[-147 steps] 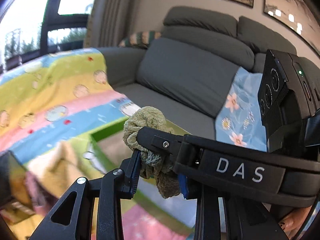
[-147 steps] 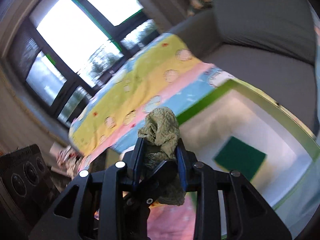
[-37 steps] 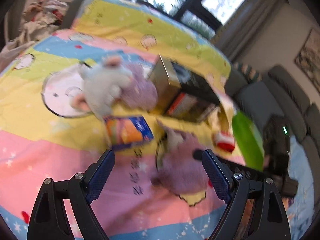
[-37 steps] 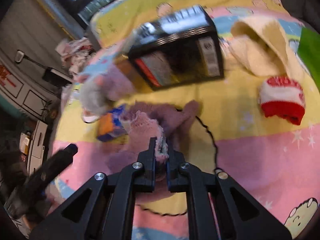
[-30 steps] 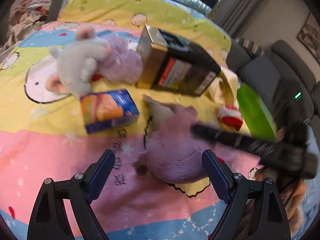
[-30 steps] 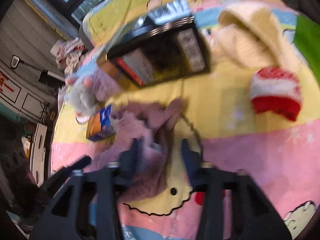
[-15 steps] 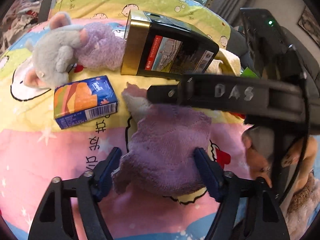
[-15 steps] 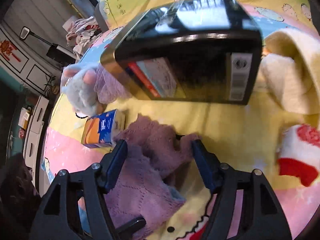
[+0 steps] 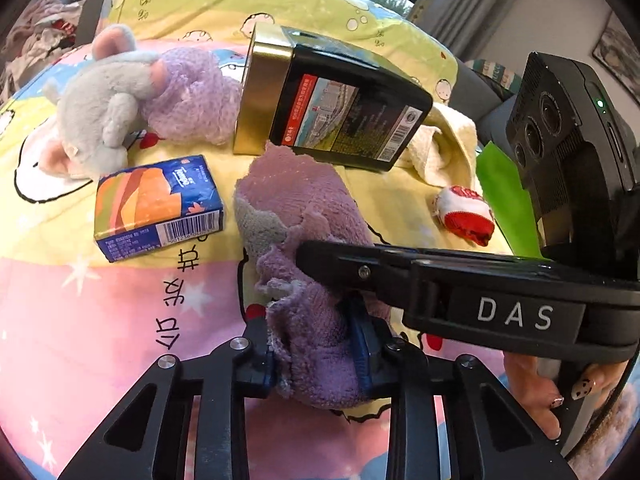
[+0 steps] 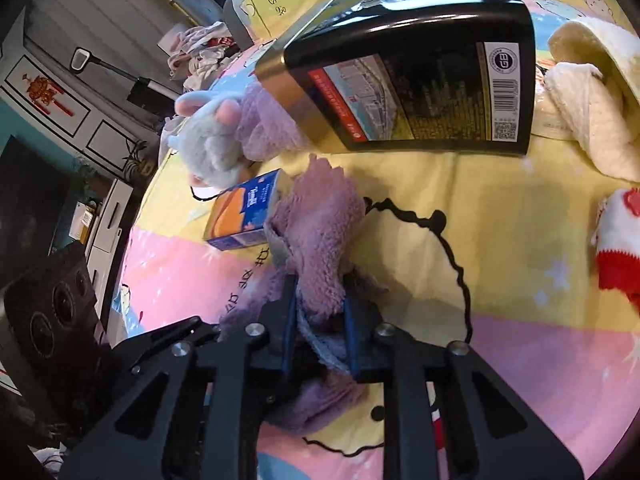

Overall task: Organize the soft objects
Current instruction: 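Grasp the pink knit cloth with the right gripper and lift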

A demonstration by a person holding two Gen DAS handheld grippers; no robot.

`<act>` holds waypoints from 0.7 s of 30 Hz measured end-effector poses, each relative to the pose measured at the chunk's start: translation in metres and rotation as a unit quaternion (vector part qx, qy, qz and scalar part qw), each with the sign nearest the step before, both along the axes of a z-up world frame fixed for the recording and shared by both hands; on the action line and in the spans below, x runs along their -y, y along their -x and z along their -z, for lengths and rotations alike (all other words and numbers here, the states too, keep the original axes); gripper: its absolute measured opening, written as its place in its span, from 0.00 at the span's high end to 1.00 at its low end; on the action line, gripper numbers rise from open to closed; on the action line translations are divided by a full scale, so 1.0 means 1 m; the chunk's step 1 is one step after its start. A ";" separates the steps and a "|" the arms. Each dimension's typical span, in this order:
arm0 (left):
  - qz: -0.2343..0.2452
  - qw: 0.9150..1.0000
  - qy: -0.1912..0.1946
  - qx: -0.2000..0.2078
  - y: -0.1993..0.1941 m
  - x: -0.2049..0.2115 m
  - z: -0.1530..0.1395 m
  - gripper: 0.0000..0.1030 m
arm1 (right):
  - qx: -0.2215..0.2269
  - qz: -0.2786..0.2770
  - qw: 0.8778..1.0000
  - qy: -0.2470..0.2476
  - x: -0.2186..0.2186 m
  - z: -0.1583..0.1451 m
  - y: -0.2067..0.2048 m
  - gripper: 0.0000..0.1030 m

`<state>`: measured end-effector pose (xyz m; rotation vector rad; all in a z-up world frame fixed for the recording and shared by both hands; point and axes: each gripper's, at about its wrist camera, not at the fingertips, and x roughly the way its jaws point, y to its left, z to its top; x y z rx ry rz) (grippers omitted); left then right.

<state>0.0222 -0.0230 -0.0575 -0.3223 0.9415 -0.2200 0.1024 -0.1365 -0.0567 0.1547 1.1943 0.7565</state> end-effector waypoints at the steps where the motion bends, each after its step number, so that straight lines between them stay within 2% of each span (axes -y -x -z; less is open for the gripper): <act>1: 0.000 1.000 -0.002 0.003 0.001 0.000 -0.001 0.72 | 0.000 0.001 1.000 -0.005 0.001 -0.001 0.002 0.80; 6: 0.003 0.999 -0.018 0.028 0.011 0.003 -0.015 0.73 | 0.011 0.002 1.000 -0.017 0.002 -0.010 0.010 0.81; 14: 0.003 0.998 -0.009 0.067 0.022 -0.003 -0.033 0.73 | 0.058 0.007 0.998 -0.031 0.001 -0.034 0.022 0.81; 21: 0.008 0.993 -0.036 0.109 0.032 0.004 -0.057 0.73 | 0.098 0.010 0.994 -0.039 0.003 -0.059 0.030 0.81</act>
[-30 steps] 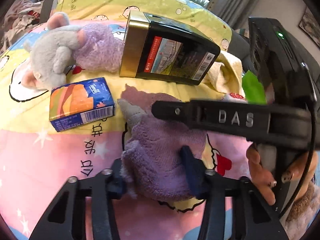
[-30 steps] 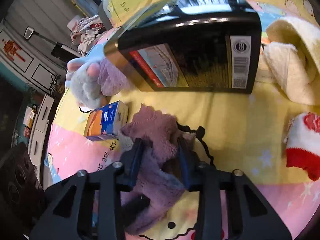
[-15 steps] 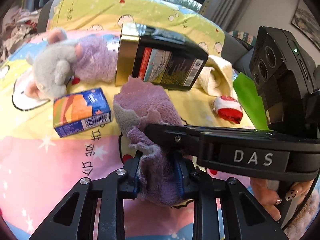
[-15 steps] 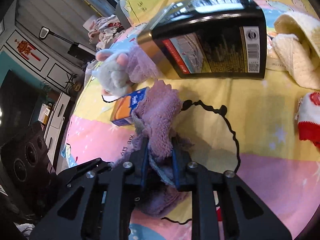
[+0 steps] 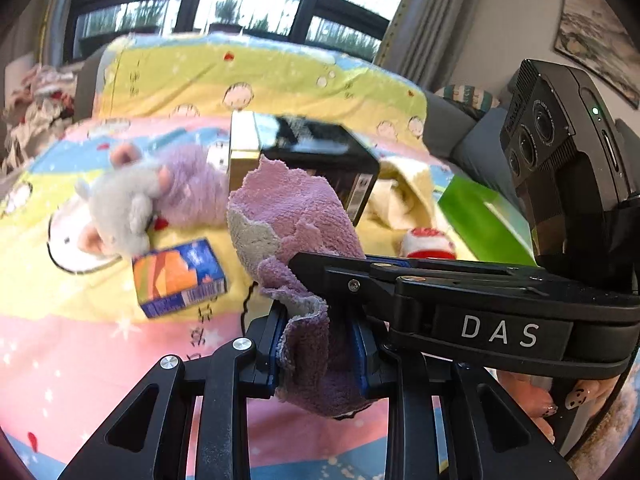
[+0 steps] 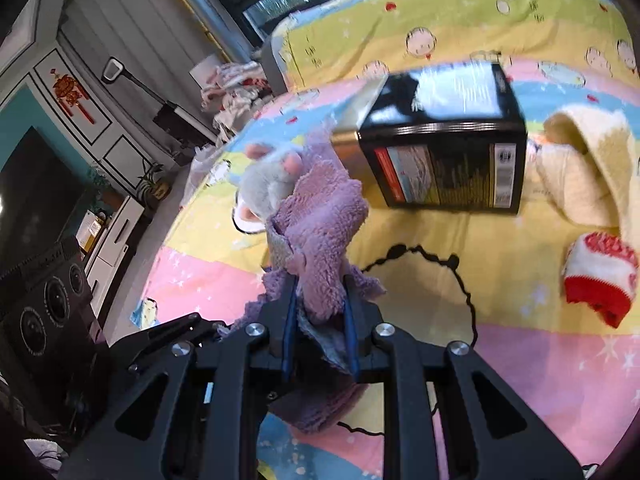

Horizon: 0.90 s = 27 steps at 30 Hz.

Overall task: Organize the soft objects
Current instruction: 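Carry the pink cloth with the right gripper over the green box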

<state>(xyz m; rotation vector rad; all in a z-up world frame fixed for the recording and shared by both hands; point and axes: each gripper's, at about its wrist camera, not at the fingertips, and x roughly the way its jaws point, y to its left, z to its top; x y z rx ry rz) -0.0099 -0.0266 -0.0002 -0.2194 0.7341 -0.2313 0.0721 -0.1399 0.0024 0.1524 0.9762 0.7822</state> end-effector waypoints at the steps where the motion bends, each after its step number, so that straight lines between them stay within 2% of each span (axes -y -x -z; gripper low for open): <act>1: 0.001 1.000 -0.001 0.008 0.000 0.003 -0.004 0.73 | 0.005 0.002 1.000 -0.003 0.001 -0.003 0.001 0.81; 5: 0.000 0.999 -0.013 0.048 0.005 0.015 -0.023 0.73 | 0.037 0.011 0.999 -0.023 0.013 -0.025 0.006 0.81; 10: 0.010 0.996 -0.036 0.080 0.006 0.035 -0.042 0.73 | 0.059 0.031 0.997 -0.036 0.031 -0.041 0.009 0.81; 17: 0.053 0.990 -0.020 0.130 -0.003 0.071 -0.067 0.73 | 0.092 0.097 0.989 -0.058 0.077 -0.068 0.013 0.80; 27: 0.134 0.980 -0.015 0.149 -0.033 0.145 -0.079 0.73 | 0.120 0.212 0.968 -0.063 0.159 -0.082 0.014 0.80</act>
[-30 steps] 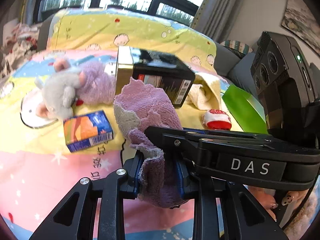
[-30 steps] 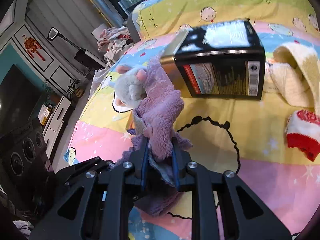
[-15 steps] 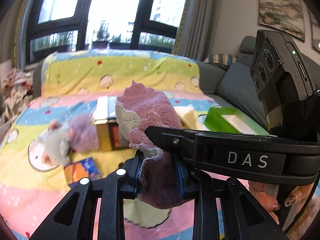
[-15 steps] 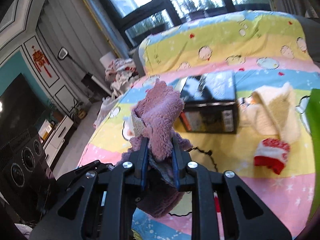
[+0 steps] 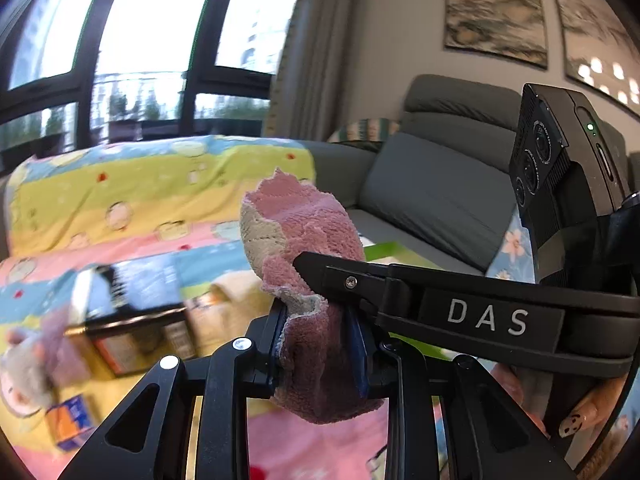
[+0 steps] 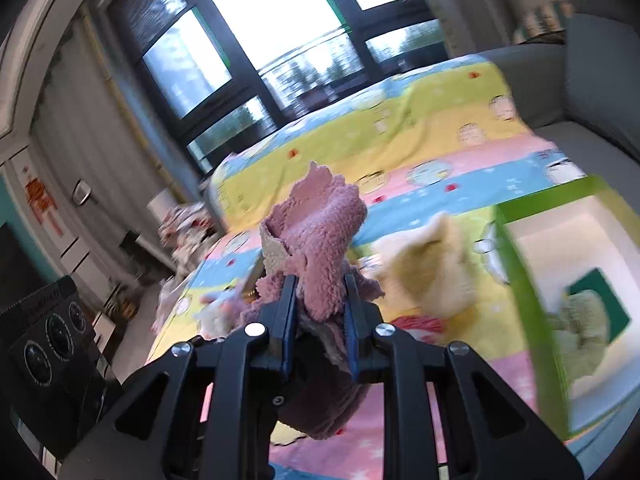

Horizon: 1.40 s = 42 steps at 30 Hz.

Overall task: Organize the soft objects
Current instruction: 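Carry the pink cloth with the right gripper over the green box, then lower the pink cloth into the box and open the right gripper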

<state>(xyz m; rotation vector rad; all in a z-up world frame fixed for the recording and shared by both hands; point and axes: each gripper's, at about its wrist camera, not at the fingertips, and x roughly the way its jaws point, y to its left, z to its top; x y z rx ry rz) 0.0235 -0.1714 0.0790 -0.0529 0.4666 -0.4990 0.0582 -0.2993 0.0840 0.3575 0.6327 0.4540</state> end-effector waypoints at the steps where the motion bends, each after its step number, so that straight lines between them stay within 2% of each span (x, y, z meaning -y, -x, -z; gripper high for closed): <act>1: 0.011 1.000 -0.001 0.001 -0.003 0.008 0.000 0.73 | 0.002 0.013 1.000 -0.002 0.009 -0.001 0.001 0.80; 4: 0.043 0.999 0.000 -0.003 -0.012 0.033 0.000 0.73 | -0.003 0.052 0.998 -0.023 0.038 0.001 0.000 0.80; 7: 0.072 0.997 0.004 -0.026 -0.026 0.058 0.001 0.73 | -0.011 0.091 0.995 -0.036 0.062 0.003 -0.003 0.80; 12: 0.115 0.993 -0.006 -0.030 -0.041 0.097 -0.001 0.73 | -0.013 0.148 0.986 -0.073 0.104 0.006 -0.001 0.80; 17: 0.171 0.984 -0.005 -0.049 -0.054 0.131 0.010 0.73 | -0.029 0.203 0.975 -0.086 0.133 0.014 0.002 0.80; 24: 0.222 0.968 -0.002 -0.114 -0.069 0.174 0.033 0.73 | -0.073 0.249 0.955 -0.143 0.180 0.043 0.011 0.80; 32: 0.225 0.961 -0.029 -0.155 -0.078 0.205 0.048 0.73 | -0.108 0.292 0.941 -0.130 0.195 0.057 0.013 0.80; 35: 0.217 0.960 -0.028 -0.173 -0.082 0.208 0.051 0.73 | -0.114 0.304 0.938 -0.116 0.196 0.057 0.013 0.80; 42: 0.208 0.959 -0.044 -0.187 -0.081 0.217 0.055 0.73 | -0.130 0.327 0.931 -0.099 0.205 0.062 0.012 0.80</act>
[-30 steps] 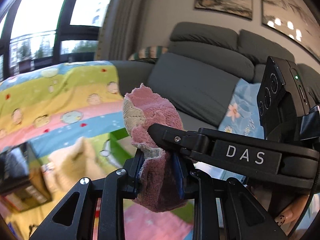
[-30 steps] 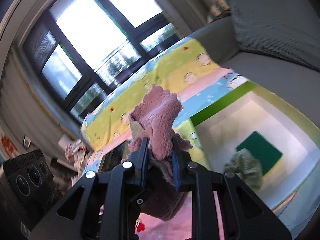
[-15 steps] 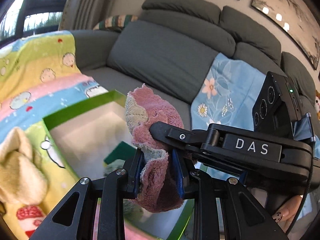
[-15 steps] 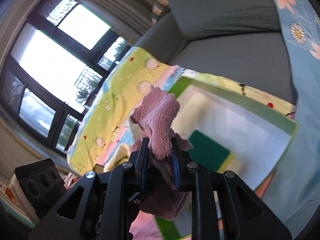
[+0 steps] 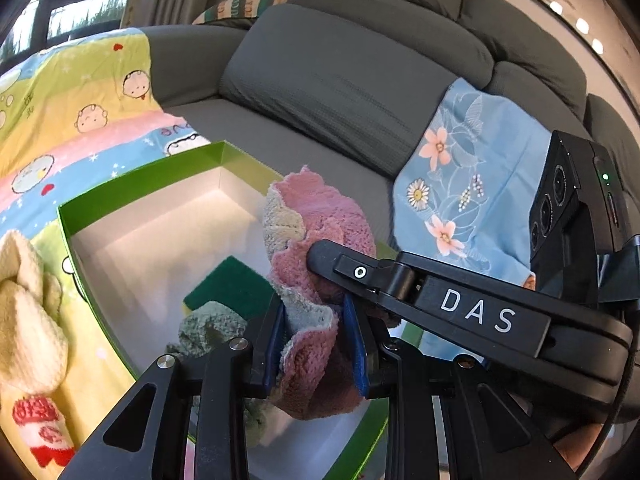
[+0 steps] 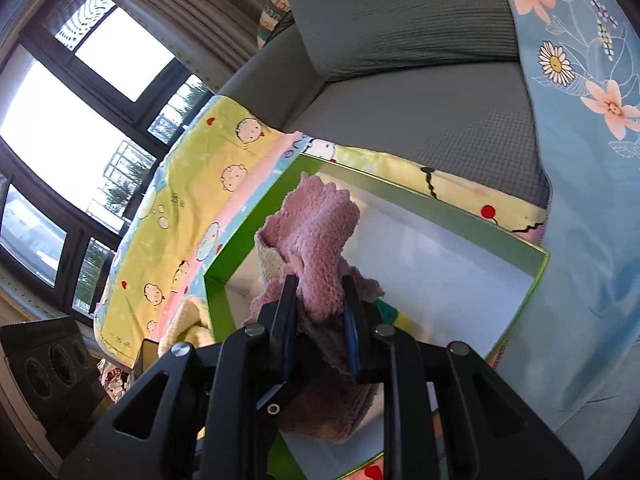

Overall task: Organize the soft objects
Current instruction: 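Lower the pink cloth into the box and open the right gripper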

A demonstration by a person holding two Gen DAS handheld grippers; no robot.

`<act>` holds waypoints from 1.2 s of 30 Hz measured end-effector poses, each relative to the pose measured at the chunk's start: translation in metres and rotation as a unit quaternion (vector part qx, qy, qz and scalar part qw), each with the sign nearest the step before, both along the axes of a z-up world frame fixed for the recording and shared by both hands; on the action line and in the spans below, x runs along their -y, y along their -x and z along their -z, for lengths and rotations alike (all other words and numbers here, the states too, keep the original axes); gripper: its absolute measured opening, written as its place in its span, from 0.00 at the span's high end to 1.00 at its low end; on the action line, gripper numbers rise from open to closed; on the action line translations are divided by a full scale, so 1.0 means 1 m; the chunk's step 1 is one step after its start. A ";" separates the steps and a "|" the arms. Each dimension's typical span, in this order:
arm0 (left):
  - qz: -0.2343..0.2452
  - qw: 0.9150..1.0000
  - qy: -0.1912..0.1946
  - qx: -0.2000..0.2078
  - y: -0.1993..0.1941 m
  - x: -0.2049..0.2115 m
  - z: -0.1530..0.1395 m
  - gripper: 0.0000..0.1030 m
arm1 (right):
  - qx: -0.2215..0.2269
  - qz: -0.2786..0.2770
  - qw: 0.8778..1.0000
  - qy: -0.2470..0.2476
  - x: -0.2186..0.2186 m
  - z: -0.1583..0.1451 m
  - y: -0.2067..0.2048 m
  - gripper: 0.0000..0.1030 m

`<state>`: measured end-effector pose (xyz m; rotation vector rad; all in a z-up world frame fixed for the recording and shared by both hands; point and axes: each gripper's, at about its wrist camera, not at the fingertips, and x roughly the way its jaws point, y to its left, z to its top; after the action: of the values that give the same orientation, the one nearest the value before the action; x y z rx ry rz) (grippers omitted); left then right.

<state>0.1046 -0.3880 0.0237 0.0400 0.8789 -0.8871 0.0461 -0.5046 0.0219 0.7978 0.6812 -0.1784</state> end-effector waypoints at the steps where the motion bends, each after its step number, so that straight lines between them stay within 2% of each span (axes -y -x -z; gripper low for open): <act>1: -0.004 1.000 -0.003 -0.004 -0.001 0.000 0.001 0.73 | -0.005 0.001 1.000 0.002 0.001 0.001 0.000 0.80; 8: 0.003 1.000 0.001 -0.027 -0.005 0.001 0.007 0.72 | -0.022 0.022 0.999 0.018 0.008 0.002 0.001 0.78; 10: 0.000 0.999 0.000 -0.032 -0.006 0.000 0.008 0.68 | -0.032 0.023 0.999 0.018 0.009 0.004 0.000 0.78; 14: -0.001 1.000 -0.007 -0.021 -0.002 0.000 0.005 0.37 | -0.035 0.037 0.999 0.020 0.014 0.002 0.004 0.76; 15: -0.003 1.000 -0.009 -0.015 -0.001 0.000 0.004 0.34 | -0.033 0.038 0.999 0.022 0.014 0.001 0.005 0.74; 22: -0.010 1.000 0.013 -0.001 0.007 -0.017 -0.014 0.33 | -0.006 0.038 0.999 0.021 0.012 -0.010 0.012 0.37; 24: -0.021 1.000 0.016 0.008 0.010 -0.029 -0.022 0.33 | 0.006 0.034 0.999 0.030 0.008 -0.016 0.014 0.31; 28: -0.045 0.998 0.030 0.019 0.015 -0.061 -0.036 0.32 | 0.031 0.030 0.998 0.042 -0.001 -0.029 0.018 0.20; 29: -0.051 0.998 0.038 0.017 0.017 -0.073 -0.039 0.28 | 0.036 0.023 0.998 0.047 -0.005 -0.032 0.018 0.19; 30: -0.059 0.997 0.045 0.017 0.018 -0.084 -0.042 0.17 | 0.041 0.016 0.998 0.052 -0.009 -0.035 0.018 0.17; 31: -0.073 0.996 0.052 0.019 0.020 -0.097 -0.044 0.13 | 0.044 0.013 0.997 0.055 -0.012 -0.037 0.018 0.13; 36: -0.158 0.985 0.062 0.034 0.030 -0.169 -0.050 0.11 | 0.060 -0.010 0.996 0.071 -0.031 -0.048 0.016 0.11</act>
<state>0.0749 -0.2193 0.0740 -0.1719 0.7407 -0.6374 0.0300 -0.4735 0.0695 0.6595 0.5575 -0.1572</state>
